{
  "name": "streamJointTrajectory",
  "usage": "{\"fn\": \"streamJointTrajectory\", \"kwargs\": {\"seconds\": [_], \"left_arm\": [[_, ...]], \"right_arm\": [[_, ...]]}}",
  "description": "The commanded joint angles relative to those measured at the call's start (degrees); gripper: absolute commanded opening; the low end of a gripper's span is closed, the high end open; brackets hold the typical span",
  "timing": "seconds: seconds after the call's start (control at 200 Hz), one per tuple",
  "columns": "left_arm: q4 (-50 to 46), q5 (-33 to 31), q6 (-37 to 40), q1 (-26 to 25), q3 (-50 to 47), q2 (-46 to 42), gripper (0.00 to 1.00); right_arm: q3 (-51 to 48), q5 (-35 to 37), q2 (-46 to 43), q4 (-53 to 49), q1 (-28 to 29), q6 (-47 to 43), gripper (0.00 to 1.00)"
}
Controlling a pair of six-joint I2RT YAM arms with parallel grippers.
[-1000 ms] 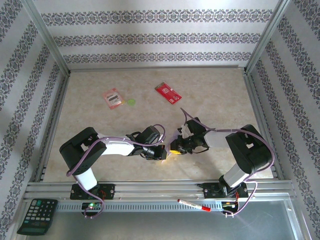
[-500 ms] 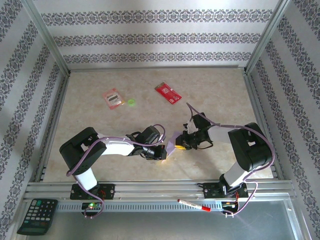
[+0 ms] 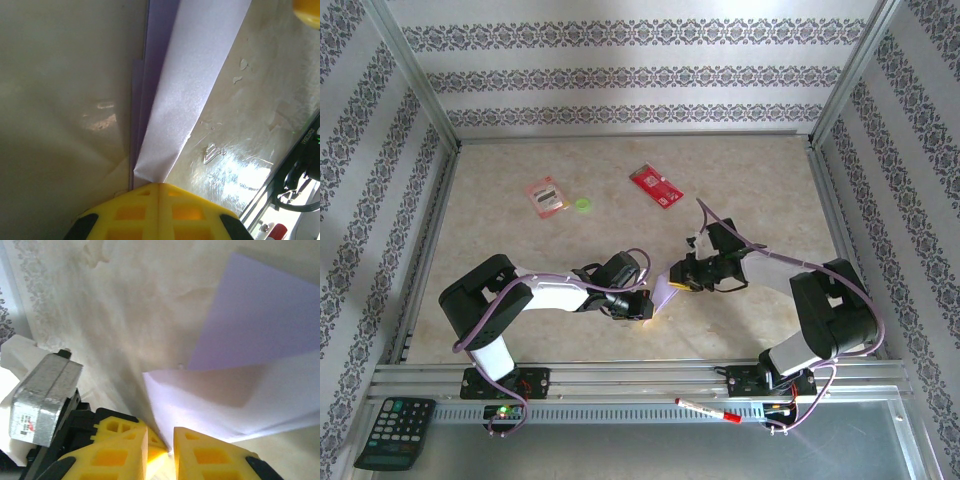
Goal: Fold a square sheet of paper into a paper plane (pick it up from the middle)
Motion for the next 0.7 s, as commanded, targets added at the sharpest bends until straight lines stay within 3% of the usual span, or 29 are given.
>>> {"fn": "streamJointTrajectory", "kwargs": {"seconds": [0.0, 0.33, 0.694], "left_arm": [[-4.3, -2.4, 1.3, 1.0, -1.6, 2.0, 0.0], [-4.4, -2.4, 1.2, 1.0, -1.5, 1.9, 0.0], [-4.6, -1.1, 0.0, 1.0, 0.2, 0.7, 0.03]], "right_arm": [[1.4, 0.1, 1.2, 1.0, 1.7, 1.2, 0.21], [2.9, 0.9, 8.4, 1.8, 1.3, -1.2, 0.19], [0.5, 1.0, 10.6, 1.4, -1.1, -4.1, 0.18]]}}
